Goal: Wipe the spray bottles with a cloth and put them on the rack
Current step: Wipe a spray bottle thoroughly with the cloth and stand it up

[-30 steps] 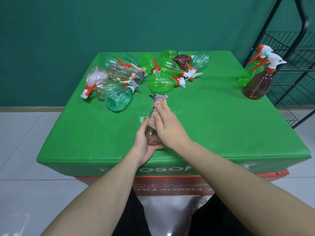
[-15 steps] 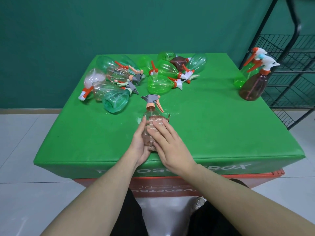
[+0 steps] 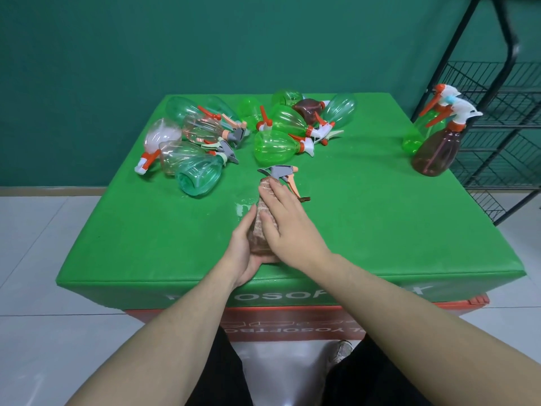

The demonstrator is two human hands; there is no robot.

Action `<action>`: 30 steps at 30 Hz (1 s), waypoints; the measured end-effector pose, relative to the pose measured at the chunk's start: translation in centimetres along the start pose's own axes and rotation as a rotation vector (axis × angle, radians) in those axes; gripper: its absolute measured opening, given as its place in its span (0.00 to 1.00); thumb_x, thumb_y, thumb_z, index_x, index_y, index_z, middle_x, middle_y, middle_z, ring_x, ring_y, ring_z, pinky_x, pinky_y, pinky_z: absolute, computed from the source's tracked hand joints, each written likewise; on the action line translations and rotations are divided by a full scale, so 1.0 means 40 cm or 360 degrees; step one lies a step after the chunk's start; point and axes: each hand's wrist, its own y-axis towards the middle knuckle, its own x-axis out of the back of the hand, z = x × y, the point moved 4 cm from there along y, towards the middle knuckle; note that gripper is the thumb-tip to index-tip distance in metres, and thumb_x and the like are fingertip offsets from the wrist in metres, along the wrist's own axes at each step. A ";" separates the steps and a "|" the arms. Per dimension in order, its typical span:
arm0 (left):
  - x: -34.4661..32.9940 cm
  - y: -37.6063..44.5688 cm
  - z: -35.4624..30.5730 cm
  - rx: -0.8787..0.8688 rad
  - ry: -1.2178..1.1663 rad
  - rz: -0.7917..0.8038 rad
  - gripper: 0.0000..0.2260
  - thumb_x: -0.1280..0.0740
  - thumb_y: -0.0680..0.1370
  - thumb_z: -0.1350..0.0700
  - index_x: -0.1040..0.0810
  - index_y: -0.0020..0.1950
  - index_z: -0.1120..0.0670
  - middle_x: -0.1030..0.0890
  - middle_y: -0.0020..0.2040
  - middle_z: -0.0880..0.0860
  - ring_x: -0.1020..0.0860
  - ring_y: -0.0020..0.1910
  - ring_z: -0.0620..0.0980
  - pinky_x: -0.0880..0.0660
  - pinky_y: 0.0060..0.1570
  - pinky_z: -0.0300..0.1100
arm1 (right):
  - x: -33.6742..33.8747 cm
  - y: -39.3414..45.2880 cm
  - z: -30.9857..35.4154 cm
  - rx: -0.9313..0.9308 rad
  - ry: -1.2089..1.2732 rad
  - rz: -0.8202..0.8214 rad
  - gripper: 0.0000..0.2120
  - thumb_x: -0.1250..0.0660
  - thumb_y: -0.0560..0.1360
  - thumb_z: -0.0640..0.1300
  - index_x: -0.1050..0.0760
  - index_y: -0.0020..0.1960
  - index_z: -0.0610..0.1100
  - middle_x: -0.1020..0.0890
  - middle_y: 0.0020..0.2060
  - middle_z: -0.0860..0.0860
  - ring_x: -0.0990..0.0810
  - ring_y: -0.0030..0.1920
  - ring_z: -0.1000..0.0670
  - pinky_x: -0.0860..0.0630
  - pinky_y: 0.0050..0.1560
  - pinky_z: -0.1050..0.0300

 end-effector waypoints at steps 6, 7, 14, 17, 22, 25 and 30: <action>0.009 -0.001 0.000 0.0012 -0.0052 -0.0073 0.22 0.43 0.84 0.40 0.19 0.61 0.54 0.13 0.55 0.58 0.14 0.50 0.58 0.21 0.52 0.61 | -0.003 0.048 -0.005 -0.0295 0.0318 0.0052 0.25 0.48 0.86 0.50 0.45 0.82 0.50 0.49 0.83 0.52 0.49 0.81 0.53 0.51 0.80 0.54; 0.010 -0.001 0.001 0.0009 -0.0061 -0.0078 0.22 0.43 0.84 0.40 0.19 0.62 0.55 0.14 0.55 0.58 0.14 0.50 0.58 0.21 0.51 0.61 | -0.003 0.049 -0.005 -0.0336 0.0340 0.0050 0.25 0.48 0.86 0.50 0.45 0.82 0.51 0.48 0.82 0.53 0.49 0.81 0.54 0.51 0.80 0.55; 0.016 0.003 0.006 -0.0032 -0.0075 -0.0050 0.22 0.45 0.85 0.40 0.19 0.66 0.52 0.15 0.61 0.57 0.16 0.58 0.57 0.22 0.53 0.58 | -0.020 -0.001 0.004 -0.0068 0.0023 -0.0030 0.26 0.51 0.84 0.53 0.36 0.79 0.45 0.40 0.81 0.48 0.42 0.80 0.49 0.42 0.79 0.47; 0.017 0.008 0.012 -0.0048 -0.0042 -0.0070 0.23 0.44 0.84 0.40 0.20 0.68 0.52 0.16 0.63 0.58 0.18 0.62 0.57 0.21 0.54 0.56 | -0.021 -0.029 -0.007 0.0012 -0.0093 -0.0067 0.25 0.52 0.84 0.52 0.34 0.77 0.43 0.37 0.79 0.46 0.40 0.79 0.46 0.40 0.77 0.43; 0.007 0.011 0.012 -0.0094 -0.0040 -0.0082 0.22 0.45 0.85 0.41 0.18 0.64 0.53 0.16 0.62 0.57 0.16 0.57 0.54 0.17 0.53 0.51 | -0.021 -0.076 -0.007 0.0165 -0.0310 0.0023 0.25 0.53 0.85 0.52 0.38 0.79 0.48 0.41 0.81 0.48 0.48 0.81 0.44 0.47 0.80 0.39; 0.011 0.007 0.009 -0.0087 -0.0057 -0.0130 0.26 0.42 0.82 0.37 0.18 0.65 0.55 0.17 0.64 0.60 0.17 0.61 0.57 0.22 0.62 0.52 | -0.037 -0.100 -0.007 0.0300 -0.0356 -0.0013 0.23 0.49 0.85 0.50 0.37 0.79 0.47 0.40 0.80 0.47 0.47 0.81 0.40 0.44 0.78 0.37; 0.020 0.006 0.012 -0.0084 0.0013 -0.0162 0.41 0.31 0.71 0.30 0.22 0.71 0.60 0.21 0.67 0.67 0.22 0.66 0.65 0.25 0.64 0.56 | -0.062 -0.138 -0.024 0.0561 -0.0324 -0.0118 0.23 0.38 0.82 0.42 0.33 0.76 0.45 0.36 0.79 0.46 0.46 0.81 0.37 0.38 0.75 0.34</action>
